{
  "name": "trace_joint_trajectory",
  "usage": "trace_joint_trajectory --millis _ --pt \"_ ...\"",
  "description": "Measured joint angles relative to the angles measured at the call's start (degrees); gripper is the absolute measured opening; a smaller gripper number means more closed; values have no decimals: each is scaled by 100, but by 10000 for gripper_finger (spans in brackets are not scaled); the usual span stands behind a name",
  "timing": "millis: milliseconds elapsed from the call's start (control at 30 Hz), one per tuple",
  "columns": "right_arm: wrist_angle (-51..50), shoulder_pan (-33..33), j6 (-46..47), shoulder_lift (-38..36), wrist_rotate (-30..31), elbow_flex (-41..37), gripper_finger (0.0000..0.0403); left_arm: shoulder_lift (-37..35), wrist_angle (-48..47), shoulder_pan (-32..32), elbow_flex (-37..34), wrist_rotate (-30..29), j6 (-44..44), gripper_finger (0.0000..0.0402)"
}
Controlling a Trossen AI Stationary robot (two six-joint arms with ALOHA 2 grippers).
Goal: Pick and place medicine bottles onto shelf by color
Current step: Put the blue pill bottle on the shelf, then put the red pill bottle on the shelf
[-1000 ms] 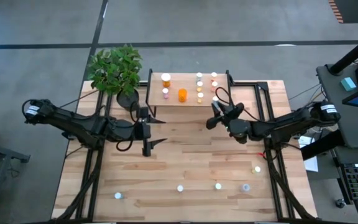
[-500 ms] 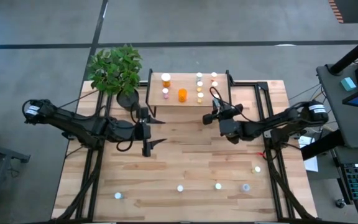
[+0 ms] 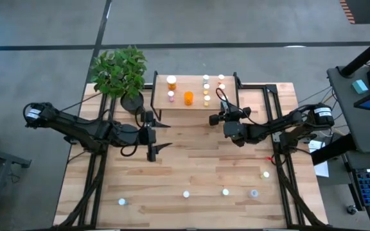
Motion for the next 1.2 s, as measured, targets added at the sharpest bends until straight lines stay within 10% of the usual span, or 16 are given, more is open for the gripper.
trace_joint_trajectory --millis 1200 --pt "70 -263 -261 -120 -205 0 203 0 4 9 -70 -92 50 285"
